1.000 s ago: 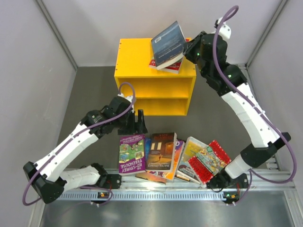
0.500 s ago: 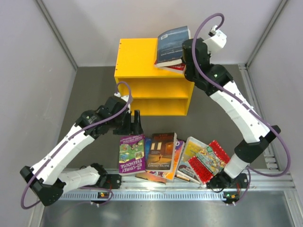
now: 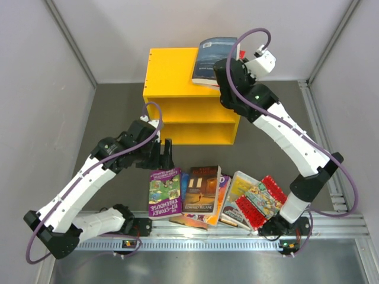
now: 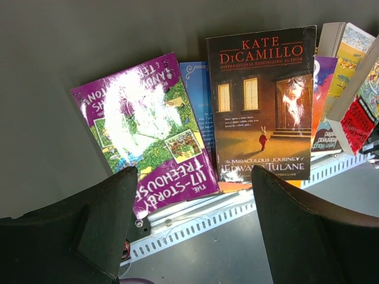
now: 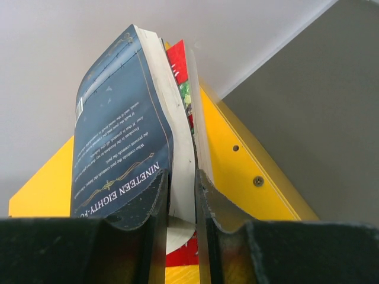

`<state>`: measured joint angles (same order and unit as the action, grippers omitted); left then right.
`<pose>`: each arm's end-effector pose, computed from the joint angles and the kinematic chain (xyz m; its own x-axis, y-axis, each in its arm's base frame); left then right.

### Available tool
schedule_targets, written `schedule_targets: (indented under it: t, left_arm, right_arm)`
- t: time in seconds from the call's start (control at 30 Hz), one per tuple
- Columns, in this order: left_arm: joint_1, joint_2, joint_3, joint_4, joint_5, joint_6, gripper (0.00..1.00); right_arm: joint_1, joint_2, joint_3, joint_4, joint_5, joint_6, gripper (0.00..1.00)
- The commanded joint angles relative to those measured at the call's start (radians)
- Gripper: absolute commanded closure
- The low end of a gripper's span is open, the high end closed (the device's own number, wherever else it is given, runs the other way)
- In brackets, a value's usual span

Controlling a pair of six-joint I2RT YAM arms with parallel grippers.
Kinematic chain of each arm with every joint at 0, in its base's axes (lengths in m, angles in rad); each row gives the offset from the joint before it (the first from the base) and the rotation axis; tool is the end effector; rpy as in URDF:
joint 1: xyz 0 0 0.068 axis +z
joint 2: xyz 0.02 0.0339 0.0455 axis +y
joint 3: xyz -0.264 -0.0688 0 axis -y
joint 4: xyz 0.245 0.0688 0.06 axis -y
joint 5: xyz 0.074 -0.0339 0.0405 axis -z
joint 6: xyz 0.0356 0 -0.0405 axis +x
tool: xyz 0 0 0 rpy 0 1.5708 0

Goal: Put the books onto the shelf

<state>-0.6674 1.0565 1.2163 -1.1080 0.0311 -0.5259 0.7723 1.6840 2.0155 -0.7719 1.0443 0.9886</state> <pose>0.1457 -0.1162 0.3525 -0.8695 0.0464 -0.4917 0.2271 0.9217 -0.3146 0.2687 0.2187 0.4731 0.0071 0.5929 -0.8052 0.3703 0.7465 0.5529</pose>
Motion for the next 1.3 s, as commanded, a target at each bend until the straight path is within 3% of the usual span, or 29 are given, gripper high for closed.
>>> schedule_targets:
  t: [0.0, 0.43, 0.83, 0.87, 0.93, 0.97, 1.17, 1.27]
  left_arm:
    - [0.011, -0.021, 0.037, -0.026, -0.014, 0.036, 0.17]
    - [0.017, -0.015, 0.035, -0.027, 0.001, 0.060, 0.17]
    - [0.022, -0.027, 0.034, -0.027, -0.003, 0.044, 0.17]
    - [0.023, -0.030, 0.032, -0.026, -0.003, 0.043, 0.17]
    - [0.025, -0.036, 0.029, -0.023, -0.003, 0.033, 0.17]
    - [0.026, -0.036, 0.026, -0.020, 0.000, 0.030, 0.17]
    - [0.028, -0.036, 0.022, 0.003, 0.010, 0.012, 0.17]
    - [0.028, -0.038, 0.019, 0.022, 0.023, 0.003, 0.17]
  right_arm:
    - [0.061, -0.053, -0.011, -0.163, 0.120, 0.045, 1.00]
    - [0.039, -0.023, 0.000, -0.513, 0.217, 0.396, 1.00]
    - [0.022, -0.020, -0.015, -0.373, 0.125, 0.300, 1.00]
    - [0.024, -0.032, -0.023, -0.360, 0.119, 0.291, 0.88]
    - [0.024, -0.052, -0.058, -0.322, 0.102, 0.265, 0.77]
    - [0.024, -0.075, -0.072, -0.311, 0.097, 0.259, 0.62]
    - [0.022, -0.153, -0.123, -0.276, 0.080, 0.188, 0.35]
    - [0.024, -0.207, -0.130, -0.274, 0.082, 0.144, 0.27]
